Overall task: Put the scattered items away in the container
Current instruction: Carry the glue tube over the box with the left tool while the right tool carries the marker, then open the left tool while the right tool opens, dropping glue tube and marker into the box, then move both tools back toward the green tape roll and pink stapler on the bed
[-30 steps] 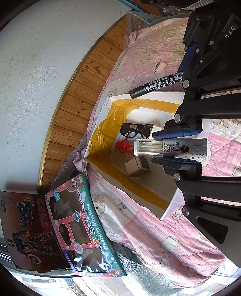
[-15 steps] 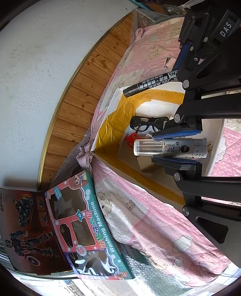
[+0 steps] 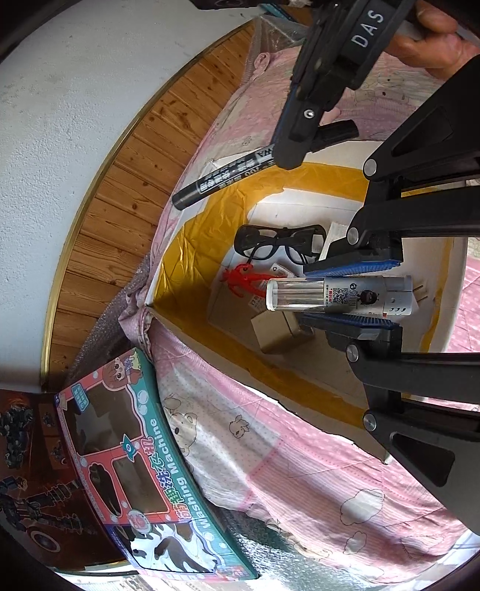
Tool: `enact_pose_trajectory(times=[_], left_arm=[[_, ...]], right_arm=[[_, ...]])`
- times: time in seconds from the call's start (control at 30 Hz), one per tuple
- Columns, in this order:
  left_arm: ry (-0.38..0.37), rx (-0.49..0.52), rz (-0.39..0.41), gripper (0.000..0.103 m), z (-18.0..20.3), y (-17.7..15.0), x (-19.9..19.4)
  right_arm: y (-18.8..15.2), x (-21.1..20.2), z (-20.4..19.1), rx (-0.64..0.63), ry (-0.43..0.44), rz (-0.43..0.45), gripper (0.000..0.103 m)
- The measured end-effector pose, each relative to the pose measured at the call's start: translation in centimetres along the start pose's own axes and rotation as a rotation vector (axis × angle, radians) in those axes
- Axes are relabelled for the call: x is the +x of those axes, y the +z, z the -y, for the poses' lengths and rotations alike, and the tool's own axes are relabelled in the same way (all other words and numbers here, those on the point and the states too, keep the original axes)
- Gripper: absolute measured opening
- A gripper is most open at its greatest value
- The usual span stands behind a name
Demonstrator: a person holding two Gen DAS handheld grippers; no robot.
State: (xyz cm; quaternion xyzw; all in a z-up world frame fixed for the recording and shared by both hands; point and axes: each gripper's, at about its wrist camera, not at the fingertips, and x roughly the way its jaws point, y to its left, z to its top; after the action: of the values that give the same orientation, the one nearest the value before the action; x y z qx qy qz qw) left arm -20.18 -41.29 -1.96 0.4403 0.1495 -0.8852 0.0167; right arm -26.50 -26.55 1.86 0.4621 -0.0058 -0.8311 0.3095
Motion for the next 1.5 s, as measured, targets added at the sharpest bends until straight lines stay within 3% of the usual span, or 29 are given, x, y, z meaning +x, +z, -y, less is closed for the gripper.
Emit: enact_pose_trajectory(times=[0.57,0.67,0.7,0.73,0.77,0.8,1.17,1.5], left_arm=[[-0.006,0.009,-0.078,0.02,-0.8,-0.3,2.9],[-0.002,0.004,-0.089,0.022,-0.9,-0.1,3.5],[0.001,-0.003,-0.09,0.024,-1.1,-0.1,3.7],[0.002,-0.012,-0.086,0.032,-1.3,0.0,3.7],[0.002,-0.019,-0.081,0.04,-1.5,0.1,3.6],[0.004,-0.024,-0.076,0.041,-1.7,0.2,3.5],[0.038,-0.066,-0.019,0.041,-2.6,0.5,1.6],[0.079,0.005,0.022,0.041,0.8,-1.2,-1.4]], right_arm=[[4.9,8.1,0.7,0.032,-0.024,-0.165,0.014],[5.2,9.2,1.1,0.047,-0.015,-0.19,0.017],[5.2,9.4,1.4,0.054,-0.018,-0.192,0.023],[5.2,9.4,1.6,0.058,-0.012,-0.193,0.027],[5.1,9.3,1.9,0.069,-0.003,-0.188,0.027],[4.9,9.1,2.2,0.079,0.006,-0.183,0.027],[2.1,4.8,2.3,0.065,0.116,-0.084,0.027],[-2.8,0.5,1.5,-0.01,0.099,-0.037,0.027]])
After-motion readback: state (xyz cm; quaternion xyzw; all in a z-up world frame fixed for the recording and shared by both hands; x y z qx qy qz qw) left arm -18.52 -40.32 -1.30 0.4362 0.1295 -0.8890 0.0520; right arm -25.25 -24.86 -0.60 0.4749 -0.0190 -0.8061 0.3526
